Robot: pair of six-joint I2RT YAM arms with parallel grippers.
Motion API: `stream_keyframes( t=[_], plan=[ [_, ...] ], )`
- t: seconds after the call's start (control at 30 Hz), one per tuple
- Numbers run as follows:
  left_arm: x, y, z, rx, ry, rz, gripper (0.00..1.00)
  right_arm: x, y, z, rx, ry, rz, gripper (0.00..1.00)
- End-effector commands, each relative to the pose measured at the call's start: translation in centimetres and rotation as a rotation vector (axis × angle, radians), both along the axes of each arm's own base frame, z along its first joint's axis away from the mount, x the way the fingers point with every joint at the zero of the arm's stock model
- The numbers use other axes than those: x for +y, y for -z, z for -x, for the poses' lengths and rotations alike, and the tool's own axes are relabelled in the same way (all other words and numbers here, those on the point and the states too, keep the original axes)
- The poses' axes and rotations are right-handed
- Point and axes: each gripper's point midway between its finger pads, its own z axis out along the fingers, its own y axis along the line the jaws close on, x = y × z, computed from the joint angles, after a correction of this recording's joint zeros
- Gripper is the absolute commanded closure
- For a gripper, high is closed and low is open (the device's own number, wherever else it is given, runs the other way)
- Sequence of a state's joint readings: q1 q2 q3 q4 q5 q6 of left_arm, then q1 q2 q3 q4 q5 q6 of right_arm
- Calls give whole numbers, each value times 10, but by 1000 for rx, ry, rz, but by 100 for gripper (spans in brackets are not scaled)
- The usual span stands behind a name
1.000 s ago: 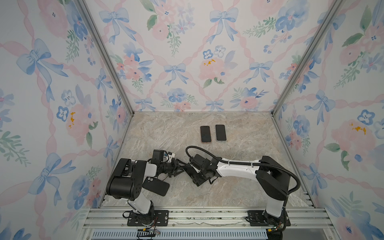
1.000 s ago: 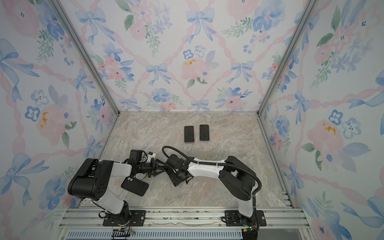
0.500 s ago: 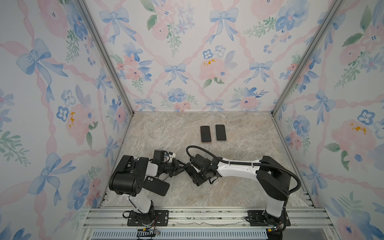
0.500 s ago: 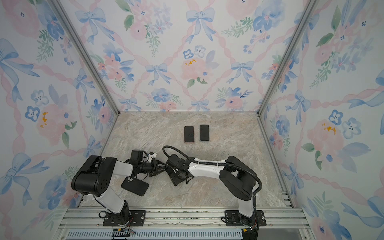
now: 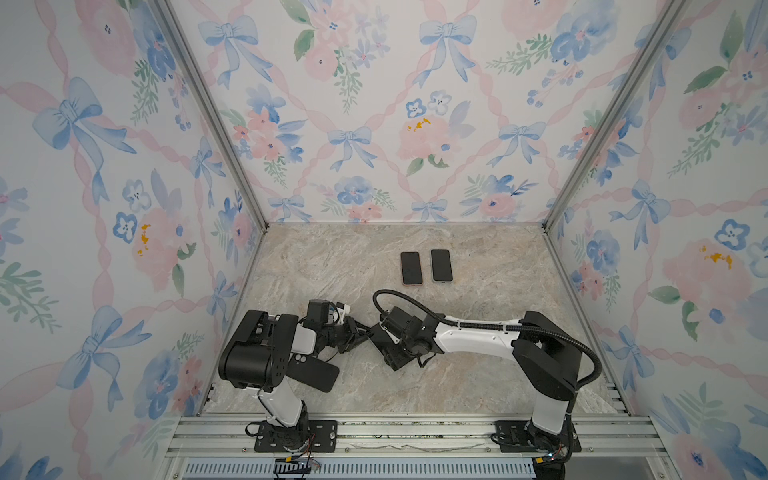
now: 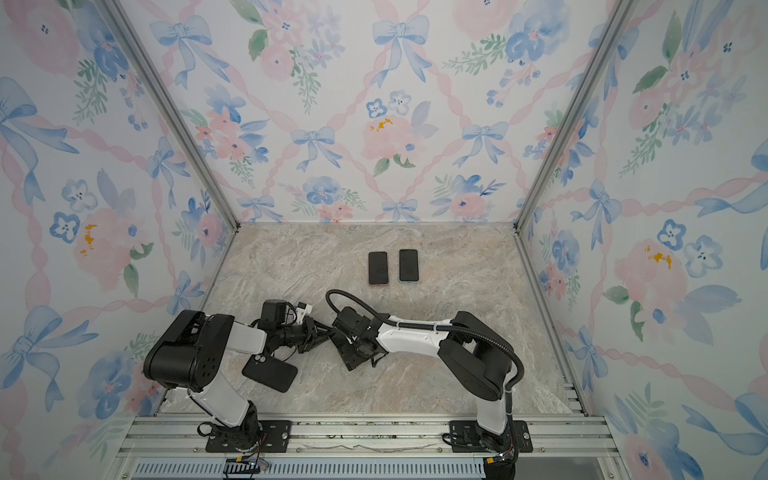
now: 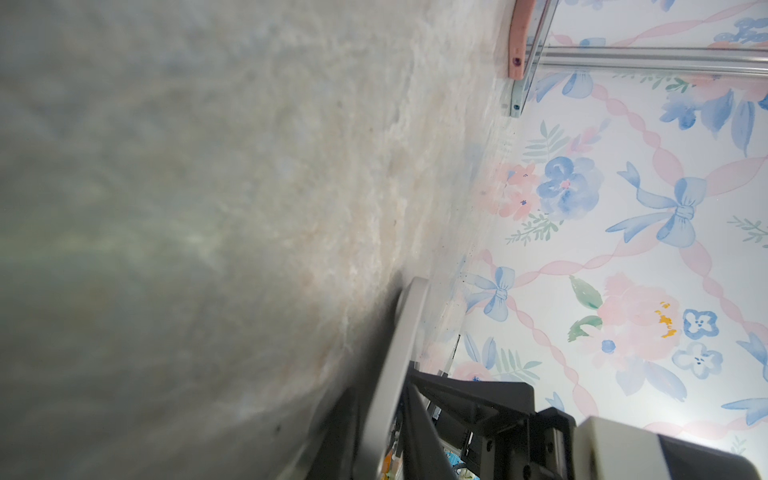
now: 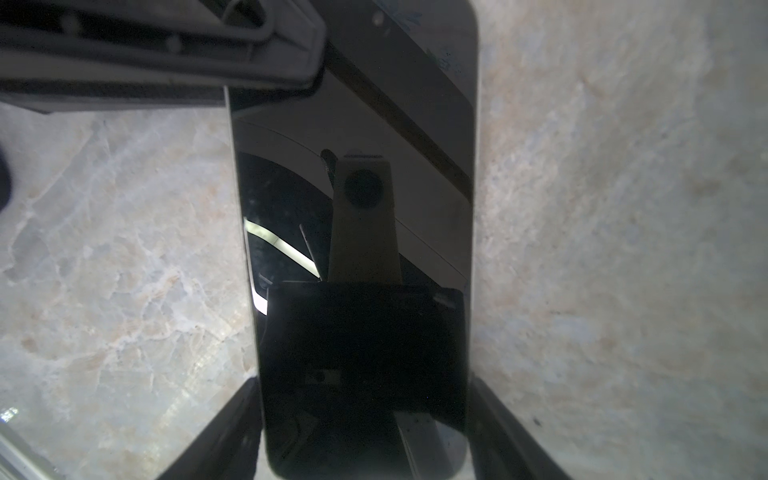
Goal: Put the phone into the phone case
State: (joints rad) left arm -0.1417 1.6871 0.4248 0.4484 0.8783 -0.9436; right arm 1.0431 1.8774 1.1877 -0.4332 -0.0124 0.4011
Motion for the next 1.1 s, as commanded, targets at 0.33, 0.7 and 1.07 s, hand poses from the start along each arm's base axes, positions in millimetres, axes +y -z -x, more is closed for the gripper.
stream_keyframes(
  t=[0.33,0.7,1.07],
  plan=[
    [14,32,13,88,-63,-123,86,-11,-23,-2,-25,27,-10,6],
    [2,8,4,42,-101,-48,89,-30,-81,-29,13,451,-301,10],
    [-9,-5,-5,28,-127,4,93,-42,-97,-32,61,607,-499,10]
  ],
)
